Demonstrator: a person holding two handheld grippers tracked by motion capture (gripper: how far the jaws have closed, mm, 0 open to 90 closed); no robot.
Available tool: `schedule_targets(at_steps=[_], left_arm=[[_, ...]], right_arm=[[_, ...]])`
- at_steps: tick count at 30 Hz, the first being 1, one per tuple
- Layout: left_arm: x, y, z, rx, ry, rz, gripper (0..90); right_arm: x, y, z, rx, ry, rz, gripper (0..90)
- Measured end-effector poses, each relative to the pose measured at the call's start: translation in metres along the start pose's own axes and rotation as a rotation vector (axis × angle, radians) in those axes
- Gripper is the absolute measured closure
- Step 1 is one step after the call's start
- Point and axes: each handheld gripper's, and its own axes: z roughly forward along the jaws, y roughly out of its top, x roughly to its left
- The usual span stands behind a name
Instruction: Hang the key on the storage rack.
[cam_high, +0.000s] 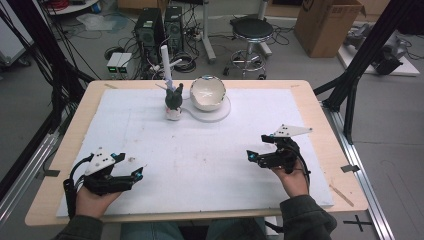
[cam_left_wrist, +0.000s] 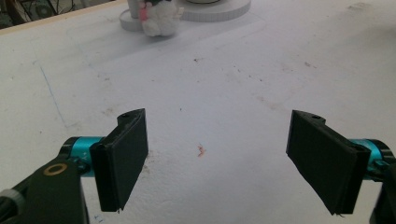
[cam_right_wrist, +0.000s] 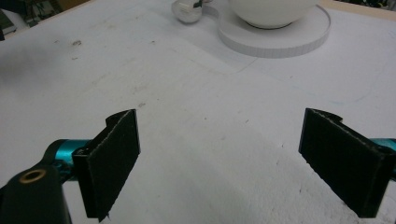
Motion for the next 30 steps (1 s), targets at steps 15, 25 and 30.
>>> schedule_targets(at_steps=[15,25,30], left_arm=[[0.001,-0.003,0.001,0.028,0.006,-0.001,21.3],[0.001,-0.004,0.002,0.029,0.005,-0.002,21.2],[0.000,-0.005,0.003,0.040,0.002,0.006,21.2]], right_arm=[[-0.004,-0.017,-0.010,0.005,-0.016,0.013,11.9],[0.001,-0.027,-0.016,0.004,-0.022,0.012,11.9],[0.001,-0.032,-0.018,-0.004,-0.027,0.010,11.9]])
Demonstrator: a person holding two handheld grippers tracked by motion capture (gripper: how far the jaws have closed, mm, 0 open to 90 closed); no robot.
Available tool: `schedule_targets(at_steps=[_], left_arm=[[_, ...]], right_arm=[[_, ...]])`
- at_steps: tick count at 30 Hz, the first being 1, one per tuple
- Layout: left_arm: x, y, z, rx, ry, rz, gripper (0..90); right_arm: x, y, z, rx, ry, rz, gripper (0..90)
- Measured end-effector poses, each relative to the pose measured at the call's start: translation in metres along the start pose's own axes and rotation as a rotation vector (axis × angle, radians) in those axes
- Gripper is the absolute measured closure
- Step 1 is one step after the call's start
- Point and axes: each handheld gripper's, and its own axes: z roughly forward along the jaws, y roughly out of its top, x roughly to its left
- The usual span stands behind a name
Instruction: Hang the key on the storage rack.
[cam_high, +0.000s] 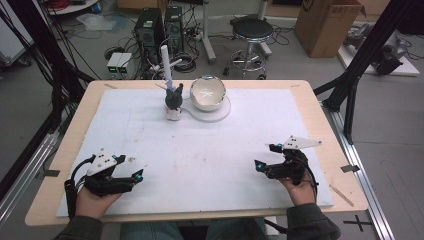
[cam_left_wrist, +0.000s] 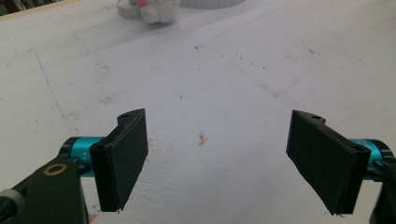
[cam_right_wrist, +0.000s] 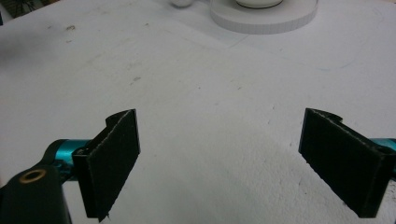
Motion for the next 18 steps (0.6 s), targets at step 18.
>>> schedule_targets(at_steps=[18], left_arm=[[-0.0002,-0.0007,0.0024,0.007,-0.009,0.003,21.7]], right_arm=[[0.0034,-0.0068,-0.0078,-0.018,-0.008,-0.014,11.9]])
